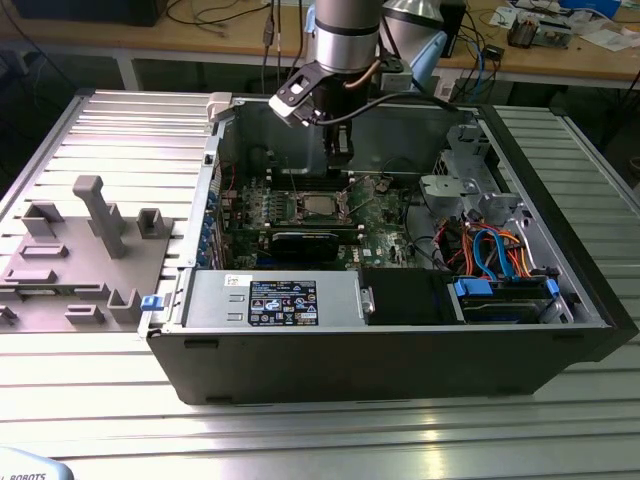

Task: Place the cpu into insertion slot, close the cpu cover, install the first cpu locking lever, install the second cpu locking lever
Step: 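Close the cpu cover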

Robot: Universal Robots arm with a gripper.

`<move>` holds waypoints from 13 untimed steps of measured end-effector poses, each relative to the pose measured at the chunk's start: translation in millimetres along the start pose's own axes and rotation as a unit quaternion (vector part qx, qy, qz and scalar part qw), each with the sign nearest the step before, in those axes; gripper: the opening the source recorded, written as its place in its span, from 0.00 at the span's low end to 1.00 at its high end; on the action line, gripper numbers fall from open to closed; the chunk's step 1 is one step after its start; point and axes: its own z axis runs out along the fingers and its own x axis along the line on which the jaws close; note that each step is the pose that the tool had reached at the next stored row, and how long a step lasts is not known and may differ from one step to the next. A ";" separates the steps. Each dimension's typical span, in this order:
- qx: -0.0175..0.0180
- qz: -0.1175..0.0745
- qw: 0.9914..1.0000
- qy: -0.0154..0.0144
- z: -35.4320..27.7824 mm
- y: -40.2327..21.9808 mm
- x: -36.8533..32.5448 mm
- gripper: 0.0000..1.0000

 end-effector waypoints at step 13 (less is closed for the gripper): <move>0.001 0.000 1.000 0.000 0.2 8.6 -0.5 0.11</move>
